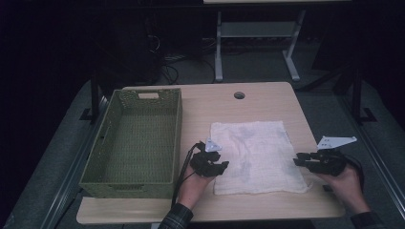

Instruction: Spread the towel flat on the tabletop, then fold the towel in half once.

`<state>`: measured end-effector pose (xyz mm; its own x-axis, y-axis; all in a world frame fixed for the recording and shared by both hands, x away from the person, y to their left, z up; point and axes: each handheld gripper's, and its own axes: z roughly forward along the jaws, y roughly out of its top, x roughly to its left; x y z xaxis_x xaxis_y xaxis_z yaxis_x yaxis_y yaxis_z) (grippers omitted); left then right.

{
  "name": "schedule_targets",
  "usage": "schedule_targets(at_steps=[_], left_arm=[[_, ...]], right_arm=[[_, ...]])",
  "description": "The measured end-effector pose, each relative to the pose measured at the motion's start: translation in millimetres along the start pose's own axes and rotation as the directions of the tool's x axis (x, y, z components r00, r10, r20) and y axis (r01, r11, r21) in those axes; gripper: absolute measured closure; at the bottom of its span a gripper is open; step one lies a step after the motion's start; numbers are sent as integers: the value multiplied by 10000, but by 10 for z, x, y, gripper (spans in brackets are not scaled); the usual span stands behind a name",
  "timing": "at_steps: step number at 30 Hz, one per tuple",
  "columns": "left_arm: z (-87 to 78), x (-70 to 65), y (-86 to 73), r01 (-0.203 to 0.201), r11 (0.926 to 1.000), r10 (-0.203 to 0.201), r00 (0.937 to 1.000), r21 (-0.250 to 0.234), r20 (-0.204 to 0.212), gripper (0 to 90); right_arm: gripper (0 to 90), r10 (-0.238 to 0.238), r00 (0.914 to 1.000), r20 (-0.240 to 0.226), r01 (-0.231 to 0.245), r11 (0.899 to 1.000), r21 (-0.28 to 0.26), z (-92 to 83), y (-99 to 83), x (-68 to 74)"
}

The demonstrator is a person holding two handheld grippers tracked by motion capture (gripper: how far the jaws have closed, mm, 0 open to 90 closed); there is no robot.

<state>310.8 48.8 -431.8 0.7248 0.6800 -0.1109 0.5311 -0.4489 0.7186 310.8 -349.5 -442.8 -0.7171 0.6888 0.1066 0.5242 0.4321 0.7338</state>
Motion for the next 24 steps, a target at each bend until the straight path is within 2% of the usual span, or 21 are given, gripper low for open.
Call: schedule_targets(at_steps=[5, 12, 20, 24], left_arm=[[56, 80, 68, -34, 10000, 34, 10000, -79, -40, 555], [183, 224, 164, 77, 10000, -76, 9998, -12, 207, 525], [293, 387, 310, 179, 9998, -179, 9998, -65, 77, 524], [359, 475, 388, -1, 9999, 0, 9999, -112, -139, 525]], right_arm=[[651, 18, 10000, -54, -19, 10000, -97, 70, 88, -60], [641, 86, 9999, -139, -89, 9998, -194, 191, 236, -166], [629, 193, 9995, -260, -200, 9995, -262, 364, 433, -351], [629, 171, 9998, -87, -173, 9996, -226, 445, 505, -448]])
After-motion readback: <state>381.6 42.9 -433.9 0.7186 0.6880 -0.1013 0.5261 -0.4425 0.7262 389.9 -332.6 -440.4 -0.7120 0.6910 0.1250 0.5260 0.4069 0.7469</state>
